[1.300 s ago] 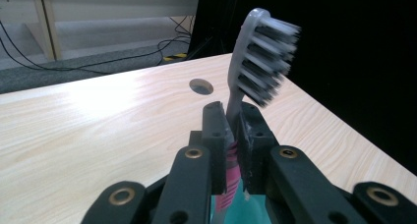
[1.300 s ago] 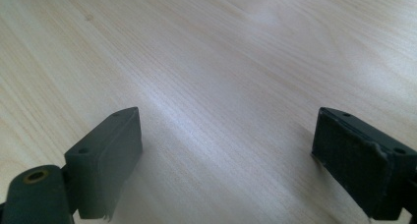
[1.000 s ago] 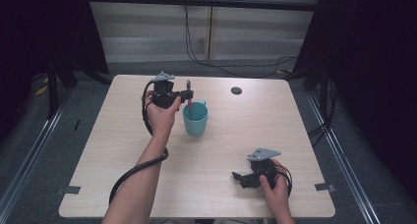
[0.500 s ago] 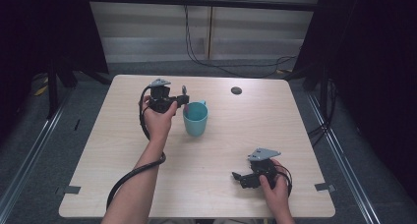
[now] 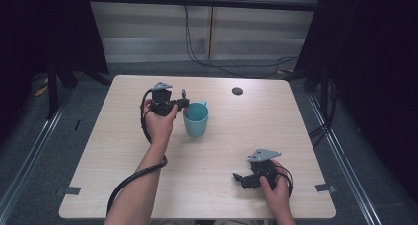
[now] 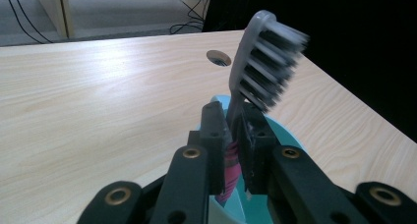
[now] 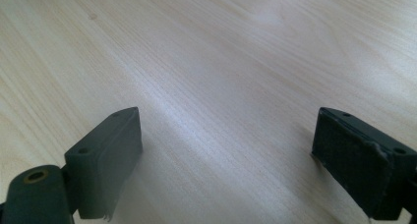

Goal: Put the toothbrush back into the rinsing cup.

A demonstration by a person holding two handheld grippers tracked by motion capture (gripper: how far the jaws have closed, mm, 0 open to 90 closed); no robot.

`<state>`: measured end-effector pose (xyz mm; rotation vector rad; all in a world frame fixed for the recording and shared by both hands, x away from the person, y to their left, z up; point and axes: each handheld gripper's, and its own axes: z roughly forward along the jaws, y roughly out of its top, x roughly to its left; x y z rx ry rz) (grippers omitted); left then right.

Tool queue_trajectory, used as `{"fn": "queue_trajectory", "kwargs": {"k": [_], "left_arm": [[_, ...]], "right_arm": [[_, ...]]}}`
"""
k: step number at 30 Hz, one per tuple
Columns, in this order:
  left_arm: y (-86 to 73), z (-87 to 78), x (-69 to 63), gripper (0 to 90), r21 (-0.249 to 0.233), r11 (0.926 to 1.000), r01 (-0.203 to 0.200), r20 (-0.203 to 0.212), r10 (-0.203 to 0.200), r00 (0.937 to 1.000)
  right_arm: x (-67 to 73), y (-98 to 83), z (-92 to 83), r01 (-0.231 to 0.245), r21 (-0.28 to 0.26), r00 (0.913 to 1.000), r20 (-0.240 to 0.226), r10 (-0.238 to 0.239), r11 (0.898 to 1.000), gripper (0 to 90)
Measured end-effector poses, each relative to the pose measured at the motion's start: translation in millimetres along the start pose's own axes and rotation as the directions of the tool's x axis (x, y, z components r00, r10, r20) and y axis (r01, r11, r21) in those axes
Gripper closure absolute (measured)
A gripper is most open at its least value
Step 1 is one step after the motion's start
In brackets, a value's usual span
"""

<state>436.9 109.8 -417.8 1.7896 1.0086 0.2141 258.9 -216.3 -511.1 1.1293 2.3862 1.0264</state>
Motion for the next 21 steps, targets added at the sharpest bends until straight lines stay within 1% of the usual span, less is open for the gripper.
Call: {"fn": "queue_trajectory", "kwargs": {"k": [2, 5, 6, 8, 10, 12, 13, 15, 19, 21], "left_arm": [[-0.9, -0.9, 0.9, 80.9, 0.005, 1.0, 0.004, -0.002, -0.004, 1.0], [-3.1, -1.7, 2.8, 76.5, 0.01, 0.9999, 0.008, -0.016, -0.007, 0.9998], [-4.0, -1.8, 3.1, 76.0, 0.01, 0.9999, 0.013, -0.013, -0.013, 0.9998], [-5.2, -2.2, 4.0, 73.3, 0.013, 0.9999, 0.003, -0.018, -0.003, 0.9998], [-6.2, -2.5, 5.0, 65.3, 0.019, 0.9998, 0.004, -0.023, -0.004, 0.9997], [-7.0, -4.5, 5.6, 65.0, 0.023, 0.9997, 0.005, -0.033, -0.004, 0.9994], [-7.5, -5.3, 6.2, 63.3, 0.023, 0.9997, 0.007, -0.036, -0.006, 0.9993], [-7.8, -6.9, 6.4, 55.3, 0.018, 0.9998, 0.013, -0.046, -0.012, 0.9989], [-8.3, -12.6, 8.2, 47.5, 0.017, 0.9997, 0.018, -0.054, -0.017, 0.9984], [-9.1, -15.8, 9.6, 41.8, 0.003, 0.9998, 0.018, -0.059, -0.018, 0.9981]], "right_arm": [[0.1, 0.0, 0.0, -0.001, 0.001, 1.0, 0.0, 0.001, 1.0, 11.0], [0.3, 0.0, -0.1, -0.003, 0.001, 1.0, -0.001, 0.003, 1.0, 11.0], [0.3, 0.0, -0.1, -0.002, 0.001, 1.0, -0.001, 0.002, 1.0, 11.0], [0.3, 0.0, -0.1, -0.003, 0.001, 1.0, -0.002, 0.003, 1.0, 11.0], [0.2, 0.0, -0.1, -0.001, 0.001, 1.0, -0.002, 0.001, 1.0, 11.0], [0.3, 0.0, -0.1, -0.002, 0.001, 1.0, -0.002, 0.002, 1.0, 11.0], [0.2, 0.0, -0.1, -0.001, 0.001, 1.0, -0.002, 0.001, 1.0, 11.0], [0.3, 0.0, -0.1, -0.002, 0.001, 1.0, -0.002, 0.002, 1.0, 11.0], [0.3, 0.0, -0.1, -0.002, 0.001, 1.0, -0.002, 0.002, 1.0, 11.0], [0.3, 0.0, -0.1, -0.002, 0.001, 1.0, -0.002, 0.002, 1.0, 11.0]]}}
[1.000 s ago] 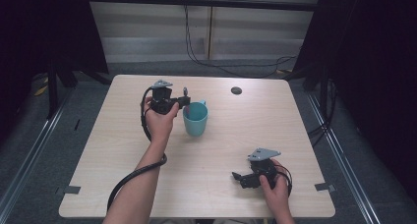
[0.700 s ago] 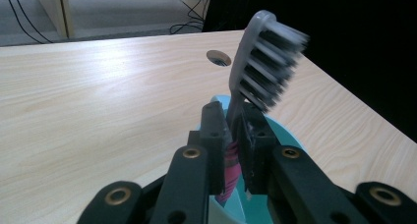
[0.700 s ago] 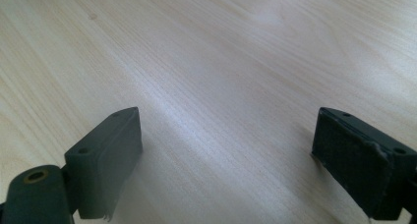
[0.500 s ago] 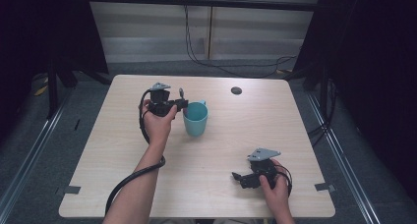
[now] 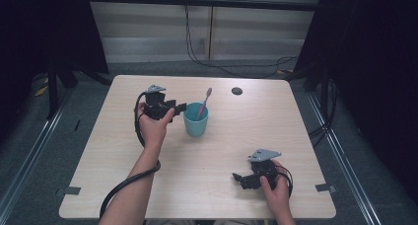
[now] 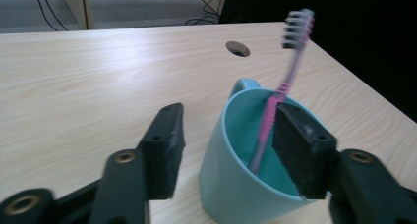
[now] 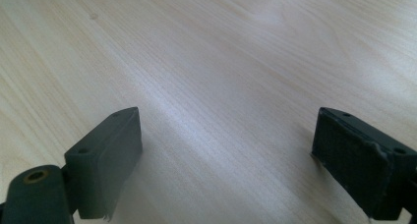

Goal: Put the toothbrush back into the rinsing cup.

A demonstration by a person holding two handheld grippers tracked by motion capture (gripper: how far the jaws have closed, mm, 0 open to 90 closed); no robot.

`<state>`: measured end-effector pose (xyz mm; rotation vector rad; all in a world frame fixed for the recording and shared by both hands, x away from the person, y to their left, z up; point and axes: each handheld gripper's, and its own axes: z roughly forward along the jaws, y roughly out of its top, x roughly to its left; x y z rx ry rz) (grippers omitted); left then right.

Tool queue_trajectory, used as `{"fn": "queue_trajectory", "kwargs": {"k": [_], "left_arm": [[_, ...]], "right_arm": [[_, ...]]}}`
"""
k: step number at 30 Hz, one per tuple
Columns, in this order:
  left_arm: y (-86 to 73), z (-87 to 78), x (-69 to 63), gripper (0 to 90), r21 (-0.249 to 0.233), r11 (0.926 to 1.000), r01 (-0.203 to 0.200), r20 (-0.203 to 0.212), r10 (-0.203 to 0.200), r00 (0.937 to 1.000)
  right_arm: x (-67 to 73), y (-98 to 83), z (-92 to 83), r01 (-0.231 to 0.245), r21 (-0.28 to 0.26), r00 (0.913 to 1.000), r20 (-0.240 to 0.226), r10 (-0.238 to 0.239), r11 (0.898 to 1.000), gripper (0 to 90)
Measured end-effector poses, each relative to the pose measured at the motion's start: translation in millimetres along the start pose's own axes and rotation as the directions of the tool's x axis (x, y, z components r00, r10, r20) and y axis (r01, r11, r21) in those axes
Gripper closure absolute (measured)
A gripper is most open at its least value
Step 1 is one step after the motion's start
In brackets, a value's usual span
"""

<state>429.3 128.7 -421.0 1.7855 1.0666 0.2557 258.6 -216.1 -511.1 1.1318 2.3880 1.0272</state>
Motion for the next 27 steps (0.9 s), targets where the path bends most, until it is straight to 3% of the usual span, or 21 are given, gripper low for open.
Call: {"fn": "queue_trajectory", "kwargs": {"k": [2, 8, 27], "left_arm": [[-1.0, -2.4, 1.6, 34.9, 0.0, 0.9999, -0.012, -0.004, 0.012, 0.9999], [-5.1, -8.6, 2.1, 24.9, 0.013, 0.9988, -0.048, -0.006, 0.048, 0.9988], [-29.1, -28.2, 9.5, 22.2, 0.032, 0.9988, -0.036, 0.006, 0.035, 0.9994]], "right_arm": [[0.0, 0.0, 0.0, 0.0, 0.0, 1.0, 0.0, 0.0, 1.0, 11.0], [0.0, 0.0, 0.0, 0.002, 0.0, 1.0, -0.002, -0.002, 1.0, 11.0], [0.0, 0.0, 0.0, 0.003, -0.001, 1.0, -0.001, -0.003, 1.0, 11.0]]}}
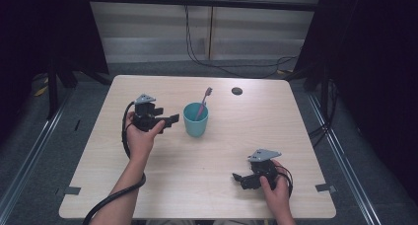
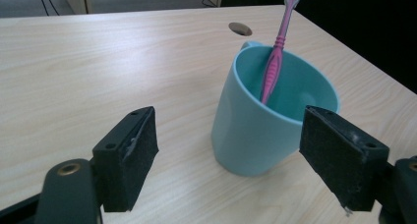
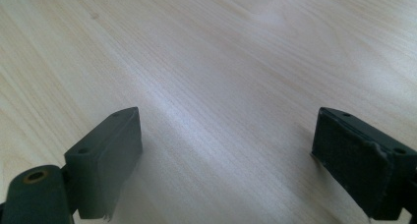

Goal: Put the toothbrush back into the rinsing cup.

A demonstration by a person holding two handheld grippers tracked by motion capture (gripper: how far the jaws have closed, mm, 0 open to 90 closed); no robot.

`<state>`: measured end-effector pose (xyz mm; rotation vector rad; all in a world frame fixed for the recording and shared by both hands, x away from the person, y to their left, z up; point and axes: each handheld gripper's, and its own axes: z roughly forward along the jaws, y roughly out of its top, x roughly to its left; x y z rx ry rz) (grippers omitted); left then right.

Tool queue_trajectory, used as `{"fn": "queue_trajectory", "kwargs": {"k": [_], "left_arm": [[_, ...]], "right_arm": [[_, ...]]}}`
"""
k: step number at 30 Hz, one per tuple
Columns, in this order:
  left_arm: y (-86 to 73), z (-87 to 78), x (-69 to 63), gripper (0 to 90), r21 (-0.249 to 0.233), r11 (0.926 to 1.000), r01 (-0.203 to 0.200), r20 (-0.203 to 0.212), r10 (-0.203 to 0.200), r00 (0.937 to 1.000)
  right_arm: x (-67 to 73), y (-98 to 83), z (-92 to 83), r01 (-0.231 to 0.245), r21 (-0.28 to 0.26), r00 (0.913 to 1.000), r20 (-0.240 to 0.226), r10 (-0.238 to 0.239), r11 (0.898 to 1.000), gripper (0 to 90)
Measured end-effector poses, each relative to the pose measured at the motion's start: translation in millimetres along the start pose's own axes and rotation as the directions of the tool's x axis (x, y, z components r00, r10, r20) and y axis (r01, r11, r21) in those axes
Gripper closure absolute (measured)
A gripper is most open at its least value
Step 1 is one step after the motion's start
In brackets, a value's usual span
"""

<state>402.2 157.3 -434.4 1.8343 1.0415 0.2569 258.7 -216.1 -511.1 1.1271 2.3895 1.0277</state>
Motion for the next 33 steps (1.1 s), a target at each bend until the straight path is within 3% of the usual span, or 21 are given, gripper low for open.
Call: {"fn": "queue_trajectory", "kwargs": {"k": [9, 18, 28, 33], "left_arm": [[-14.7, 0.0, 1.4, 22.0, 0.004, 0.9999, -0.009, 0.003, 0.009, 0.9999], [-37.7, 2.8, 0.8, 21.3, 0.014, 0.9999, 0.008, 0.018, -0.009, 0.9998], [-65.7, 9.4, -2.4, 20.4, 0.063, 0.9976, -0.029, -0.005, 0.03, 0.9995], [-72.4, 10.0, -3.3, 20.4, 0.079, 0.996, -0.042, -0.005, 0.042, 0.9991]], "right_arm": [[0.1, 0.0, 0.1, 0.0, 0.0, 1.0, 0.001, 0.0, 1.0, 10.9], [0.0, 0.0, 0.1, 0.0, -0.001, 1.0, 0.001, 0.0, 1.0, 10.9], [0.0, 0.0, 0.1, 0.001, 0.0, 1.0, 0.001, -0.001, 1.0, 10.9], [0.0, 0.0, 0.1, 0.0, 0.0, 1.0, 0.001, 0.0, 1.0, 11.0]]}}
